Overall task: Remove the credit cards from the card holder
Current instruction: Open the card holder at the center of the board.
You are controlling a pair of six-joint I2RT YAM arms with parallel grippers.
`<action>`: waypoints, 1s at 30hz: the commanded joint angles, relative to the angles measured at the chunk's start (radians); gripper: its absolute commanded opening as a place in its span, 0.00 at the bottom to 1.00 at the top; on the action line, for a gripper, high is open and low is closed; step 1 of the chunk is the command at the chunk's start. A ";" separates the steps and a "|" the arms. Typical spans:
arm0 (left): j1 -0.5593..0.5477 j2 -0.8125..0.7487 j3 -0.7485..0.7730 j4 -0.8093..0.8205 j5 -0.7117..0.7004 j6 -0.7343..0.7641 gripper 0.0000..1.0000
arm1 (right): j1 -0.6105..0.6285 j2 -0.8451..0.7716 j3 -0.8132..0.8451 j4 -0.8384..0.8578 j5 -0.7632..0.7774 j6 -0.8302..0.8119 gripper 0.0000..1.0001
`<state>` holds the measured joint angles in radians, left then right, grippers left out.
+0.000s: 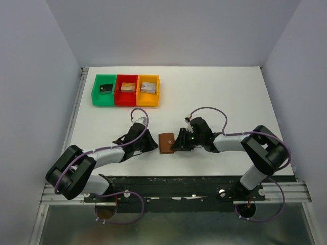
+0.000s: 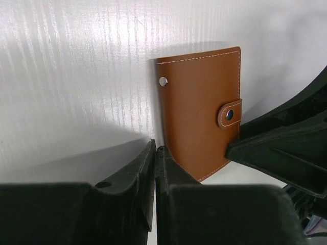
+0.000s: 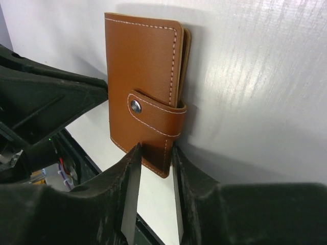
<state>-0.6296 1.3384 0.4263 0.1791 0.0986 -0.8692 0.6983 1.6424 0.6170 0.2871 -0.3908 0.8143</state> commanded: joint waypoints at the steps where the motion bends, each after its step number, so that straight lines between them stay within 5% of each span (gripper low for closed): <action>1: -0.004 0.015 -0.014 0.051 0.026 -0.011 0.18 | -0.002 0.020 -0.028 0.038 -0.023 0.014 0.35; 4: -0.005 0.021 -0.017 0.059 0.027 -0.014 0.18 | -0.002 0.014 -0.036 0.050 -0.028 0.017 0.26; 8: -0.005 -0.007 -0.021 0.043 0.018 -0.021 0.17 | -0.002 -0.006 -0.054 0.064 -0.033 0.014 0.01; 13: -0.002 -0.129 -0.011 -0.062 -0.036 -0.014 0.27 | -0.002 -0.143 -0.091 0.014 -0.005 -0.023 0.00; 20: 0.016 -0.396 -0.056 -0.081 -0.118 -0.024 0.66 | -0.002 -0.439 -0.008 -0.259 -0.002 -0.162 0.00; 21: 0.018 -0.447 -0.075 -0.061 -0.140 -0.028 0.99 | -0.002 -0.467 0.019 -0.285 -0.008 -0.184 0.01; 26: 0.028 -0.643 -0.127 -0.030 -0.172 -0.036 0.99 | -0.002 -0.564 0.108 -0.442 -0.075 -0.233 0.00; 30: 0.034 -0.705 -0.141 0.078 -0.018 0.007 0.99 | -0.002 -0.604 0.148 -0.465 -0.170 -0.241 0.00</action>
<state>-0.6033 0.6884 0.2962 0.1356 -0.0235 -0.8974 0.6941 1.0721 0.7208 -0.0837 -0.4477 0.6170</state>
